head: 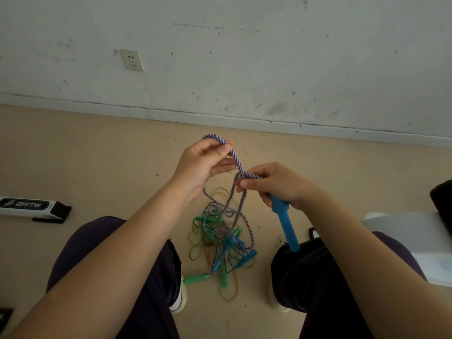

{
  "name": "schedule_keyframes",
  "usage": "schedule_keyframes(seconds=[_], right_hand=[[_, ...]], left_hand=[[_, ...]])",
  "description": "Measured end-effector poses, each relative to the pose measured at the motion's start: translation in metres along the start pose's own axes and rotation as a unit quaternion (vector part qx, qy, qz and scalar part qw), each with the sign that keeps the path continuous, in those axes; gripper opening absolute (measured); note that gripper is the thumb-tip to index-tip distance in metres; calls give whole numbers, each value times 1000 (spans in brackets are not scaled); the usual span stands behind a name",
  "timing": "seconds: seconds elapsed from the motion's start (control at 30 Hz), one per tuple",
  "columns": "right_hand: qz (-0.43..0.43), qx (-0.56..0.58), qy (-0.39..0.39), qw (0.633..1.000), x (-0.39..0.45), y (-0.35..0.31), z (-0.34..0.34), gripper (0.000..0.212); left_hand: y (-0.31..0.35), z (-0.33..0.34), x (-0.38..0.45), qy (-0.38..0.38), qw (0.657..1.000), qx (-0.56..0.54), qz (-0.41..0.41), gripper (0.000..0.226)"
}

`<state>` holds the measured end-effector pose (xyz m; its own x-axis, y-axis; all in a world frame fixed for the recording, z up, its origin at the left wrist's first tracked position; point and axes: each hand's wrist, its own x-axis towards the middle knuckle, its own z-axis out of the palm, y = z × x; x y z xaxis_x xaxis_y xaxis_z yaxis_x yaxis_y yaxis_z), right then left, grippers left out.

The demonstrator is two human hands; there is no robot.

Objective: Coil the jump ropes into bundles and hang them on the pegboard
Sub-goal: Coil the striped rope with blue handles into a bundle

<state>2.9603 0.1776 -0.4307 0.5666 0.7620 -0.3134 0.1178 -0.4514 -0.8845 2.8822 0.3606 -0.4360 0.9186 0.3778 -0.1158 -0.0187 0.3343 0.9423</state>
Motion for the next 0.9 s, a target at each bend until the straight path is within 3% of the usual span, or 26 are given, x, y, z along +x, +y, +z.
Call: schedule_keyframes(seconds=[0.07,0.2,0.33,0.4,0.47,0.57,0.7,0.9], right_hand=[[-13,-13,22,1000,0,-2,-1,16],[-75,148,70,984,0,-6,-5,15],[-95,235,92,963,1,-9,-6,17],[-96,260,95,956,2,-9,-6,16],[-95,273,96,952,2,-10,-6,16],[-91,276,99,952,1,-9,-6,16],[-89,266,118,953,-1,-8,-9,16],[-23,304,177,936,0,-6,-18,29]], left_hand=[[1,-3,-1,-11,999,35,-5,11],[-4,-8,-3,-153,970,165,-97,35],[-26,1,-12,-257,902,329,-109,15],[-40,8,-15,-217,880,418,-64,11],[-47,10,-14,-129,874,469,0,16],[-45,7,-6,-87,899,429,7,22],[-41,11,-4,-192,898,394,-32,16],[-23,8,-2,-137,972,190,-10,27]])
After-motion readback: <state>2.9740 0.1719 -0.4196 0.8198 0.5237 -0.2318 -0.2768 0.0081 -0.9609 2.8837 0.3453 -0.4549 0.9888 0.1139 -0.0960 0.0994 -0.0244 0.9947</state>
